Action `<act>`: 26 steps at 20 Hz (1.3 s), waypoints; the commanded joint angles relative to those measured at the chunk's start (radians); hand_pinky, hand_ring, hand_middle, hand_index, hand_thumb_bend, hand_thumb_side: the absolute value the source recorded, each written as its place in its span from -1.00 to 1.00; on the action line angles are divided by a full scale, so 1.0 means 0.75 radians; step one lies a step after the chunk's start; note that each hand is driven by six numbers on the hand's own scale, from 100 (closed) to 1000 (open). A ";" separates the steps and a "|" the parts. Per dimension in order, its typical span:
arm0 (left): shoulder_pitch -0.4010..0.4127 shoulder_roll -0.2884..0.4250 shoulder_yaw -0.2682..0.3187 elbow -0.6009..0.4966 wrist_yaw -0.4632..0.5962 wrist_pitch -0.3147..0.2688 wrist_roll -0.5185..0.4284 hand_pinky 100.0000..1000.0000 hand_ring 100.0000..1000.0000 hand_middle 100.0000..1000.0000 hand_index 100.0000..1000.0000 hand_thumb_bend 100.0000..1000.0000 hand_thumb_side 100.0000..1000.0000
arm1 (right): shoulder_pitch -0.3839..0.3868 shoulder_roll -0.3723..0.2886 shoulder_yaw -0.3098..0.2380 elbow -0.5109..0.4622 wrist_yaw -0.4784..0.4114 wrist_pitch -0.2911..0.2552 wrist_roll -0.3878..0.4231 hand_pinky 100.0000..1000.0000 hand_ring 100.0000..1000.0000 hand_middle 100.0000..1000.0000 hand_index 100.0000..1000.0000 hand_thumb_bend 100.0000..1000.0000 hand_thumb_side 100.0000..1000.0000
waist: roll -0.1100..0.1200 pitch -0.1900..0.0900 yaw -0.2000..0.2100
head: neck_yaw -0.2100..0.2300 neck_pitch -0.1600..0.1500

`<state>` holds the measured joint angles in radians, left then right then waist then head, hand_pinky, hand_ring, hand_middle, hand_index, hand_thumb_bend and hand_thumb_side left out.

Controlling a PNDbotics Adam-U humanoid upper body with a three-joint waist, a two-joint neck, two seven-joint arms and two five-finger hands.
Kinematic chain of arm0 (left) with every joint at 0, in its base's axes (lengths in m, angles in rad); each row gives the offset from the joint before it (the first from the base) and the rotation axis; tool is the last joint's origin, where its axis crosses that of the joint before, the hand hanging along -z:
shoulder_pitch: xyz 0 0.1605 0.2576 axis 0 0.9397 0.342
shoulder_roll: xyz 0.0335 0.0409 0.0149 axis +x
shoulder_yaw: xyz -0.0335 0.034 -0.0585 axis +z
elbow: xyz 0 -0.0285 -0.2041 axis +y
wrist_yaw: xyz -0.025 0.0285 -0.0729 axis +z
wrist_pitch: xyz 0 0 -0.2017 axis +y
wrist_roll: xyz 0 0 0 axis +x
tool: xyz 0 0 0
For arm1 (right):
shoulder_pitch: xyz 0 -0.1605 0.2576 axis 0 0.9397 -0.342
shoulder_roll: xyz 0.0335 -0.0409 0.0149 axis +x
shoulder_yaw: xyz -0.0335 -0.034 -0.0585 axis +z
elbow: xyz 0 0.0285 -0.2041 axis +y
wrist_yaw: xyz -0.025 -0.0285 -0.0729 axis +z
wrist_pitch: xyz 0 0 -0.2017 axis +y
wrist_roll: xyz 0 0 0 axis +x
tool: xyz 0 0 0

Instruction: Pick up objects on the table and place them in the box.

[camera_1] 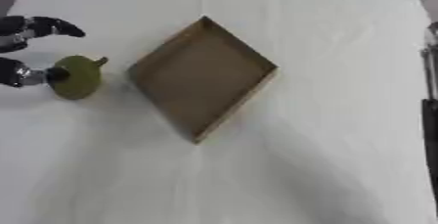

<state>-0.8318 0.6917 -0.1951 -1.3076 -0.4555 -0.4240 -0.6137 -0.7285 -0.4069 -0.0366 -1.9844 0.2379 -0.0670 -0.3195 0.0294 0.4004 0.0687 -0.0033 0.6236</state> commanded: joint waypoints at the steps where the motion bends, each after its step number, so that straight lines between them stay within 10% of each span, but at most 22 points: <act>1: -0.018 0.029 0.013 0.001 -0.018 0.005 -0.027 0.92 0.86 0.72 0.94 -0.18 0.52 | -0.012 -0.008 -0.005 -0.021 -0.005 0.002 -0.001 0.54 0.22 0.01 0.61 -1.00 0.10 | -0.001 -0.040 0.004 | 0.002 -0.001; 26: -0.035 -0.055 0.041 0.200 -0.304 0.007 0.079 0.78 0.72 0.48 0.92 -0.10 0.31 | -0.006 0.003 -0.008 -0.021 -0.017 0.002 -0.010 0.54 0.22 0.00 0.59 -1.00 0.10 | -0.006 -0.030 -0.010 | 0.019 -0.021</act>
<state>-0.8394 0.6342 -0.1760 -1.1570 -0.6714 -0.4189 -0.5621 -0.7211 -0.3979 -0.0365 -1.9844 0.2339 -0.0655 -0.3226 0.0236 0.4004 0.0615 0.0082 0.6216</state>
